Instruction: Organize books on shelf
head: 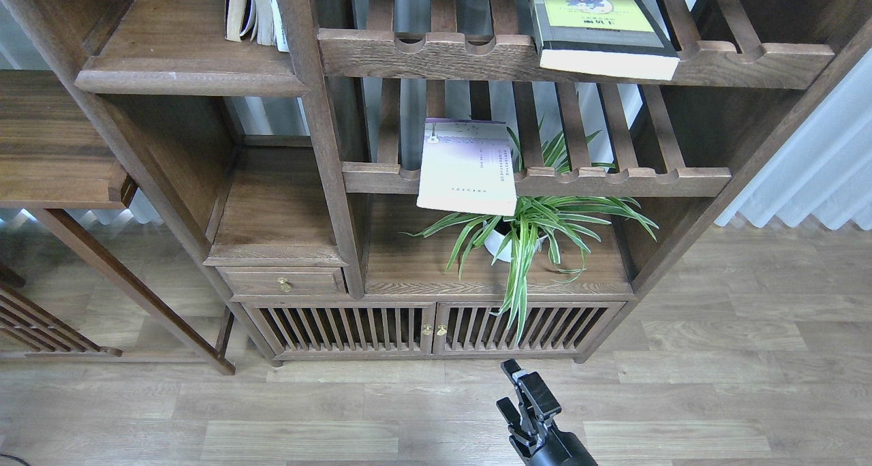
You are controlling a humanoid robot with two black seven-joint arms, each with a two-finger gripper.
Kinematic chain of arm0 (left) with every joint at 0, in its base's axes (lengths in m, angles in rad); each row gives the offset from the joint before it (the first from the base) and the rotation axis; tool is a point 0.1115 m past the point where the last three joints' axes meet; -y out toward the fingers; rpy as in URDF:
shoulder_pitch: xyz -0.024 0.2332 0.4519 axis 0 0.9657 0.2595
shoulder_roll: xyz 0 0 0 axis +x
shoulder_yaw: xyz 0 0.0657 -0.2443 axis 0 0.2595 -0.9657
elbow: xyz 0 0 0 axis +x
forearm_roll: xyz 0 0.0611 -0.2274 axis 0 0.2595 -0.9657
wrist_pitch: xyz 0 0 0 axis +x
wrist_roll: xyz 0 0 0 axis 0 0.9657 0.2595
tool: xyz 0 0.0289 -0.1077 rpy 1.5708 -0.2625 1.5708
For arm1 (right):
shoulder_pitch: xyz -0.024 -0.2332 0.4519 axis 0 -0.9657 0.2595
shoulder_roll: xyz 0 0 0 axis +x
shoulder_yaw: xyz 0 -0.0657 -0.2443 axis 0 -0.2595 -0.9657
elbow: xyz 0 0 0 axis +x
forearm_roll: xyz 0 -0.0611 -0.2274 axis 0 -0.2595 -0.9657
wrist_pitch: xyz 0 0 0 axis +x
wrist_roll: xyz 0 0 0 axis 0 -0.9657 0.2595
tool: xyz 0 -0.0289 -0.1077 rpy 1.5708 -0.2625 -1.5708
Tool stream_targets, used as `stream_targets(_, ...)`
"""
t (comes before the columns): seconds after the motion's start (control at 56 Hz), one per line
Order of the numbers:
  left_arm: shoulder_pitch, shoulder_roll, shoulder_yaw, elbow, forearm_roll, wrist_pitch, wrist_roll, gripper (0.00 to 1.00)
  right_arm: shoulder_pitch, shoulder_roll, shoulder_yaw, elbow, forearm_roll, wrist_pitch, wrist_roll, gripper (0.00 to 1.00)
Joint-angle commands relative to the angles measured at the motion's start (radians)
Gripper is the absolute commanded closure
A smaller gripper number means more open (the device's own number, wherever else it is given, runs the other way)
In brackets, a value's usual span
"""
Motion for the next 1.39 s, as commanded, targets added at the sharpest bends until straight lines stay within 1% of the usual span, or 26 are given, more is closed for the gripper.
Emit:
stream_targets(0.0,0.001,-0.097,-0.061,0.010,-0.024,-0.001,-0.064,0.94,-0.008,-0.001,0.000,0.006,0.000,0.000,0.000,0.01)
stream_targets(0.107,0.002,-0.149,-0.092,0.019,-0.067,-0.001,-0.081,0.94,-0.011,-0.001,0.001,0.006,0.000,0.000,0.000,0.01)
stream_targets(0.232,0.006,-0.175,-0.095,0.022,-0.131,-0.001,-0.088,0.94,-0.014,-0.001,0.001,0.006,0.000,0.000,0.000,0.01)
stream_targets(0.393,0.013,-0.174,-0.085,0.022,-0.138,-0.001,-0.088,0.94,-0.016,-0.003,0.003,0.010,0.000,0.000,0.002,0.01)
stream_targets(0.607,0.021,-0.174,-0.088,0.017,-0.153,-0.001,-0.098,0.94,-0.016,-0.003,0.015,0.012,0.000,0.000,0.003,0.01)
stream_targets(0.679,0.025,-0.136,-0.052,0.003,-0.138,-0.001,-0.075,0.94,-0.016,-0.003,0.015,0.012,0.000,0.000,0.003,0.01)
stream_targets(0.715,0.024,-0.079,-0.003,-0.003,-0.129,-0.001,-0.048,0.94,-0.016,-0.003,0.015,0.012,0.000,0.000,0.006,0.01)
stream_targets(0.768,0.022,-0.019,0.032,-0.010,-0.127,-0.001,-0.009,0.94,-0.016,-0.004,0.017,0.012,0.000,0.000,0.006,0.01)
stream_targets(0.786,0.021,0.011,0.047,-0.018,-0.127,-0.001,0.013,0.94,-0.016,-0.005,0.020,0.012,0.000,0.000,0.006,0.01)
stream_targets(0.804,0.021,0.019,0.049,-0.020,-0.127,-0.001,0.018,0.94,-0.016,-0.006,0.021,0.012,0.000,0.000,0.006,0.01)
stream_targets(0.822,0.019,0.050,0.053,-0.029,-0.121,-0.001,0.032,0.94,-0.014,-0.011,0.035,0.012,0.000,0.000,0.006,0.01)
stream_targets(0.929,0.015,0.056,0.058,-0.044,-0.105,-0.001,0.032,0.94,-0.005,-0.012,0.037,0.012,0.000,0.000,0.006,0.01)
stream_targets(1.143,0.016,0.058,0.044,-0.038,-0.104,-0.001,0.032,0.94,0.001,-0.014,0.038,0.012,0.002,0.000,0.011,0.01)
stream_targets(1.375,0.024,0.069,0.005,-0.040,-0.104,-0.001,0.031,0.94,0.004,-0.015,0.043,0.012,0.006,0.000,0.016,0.01)
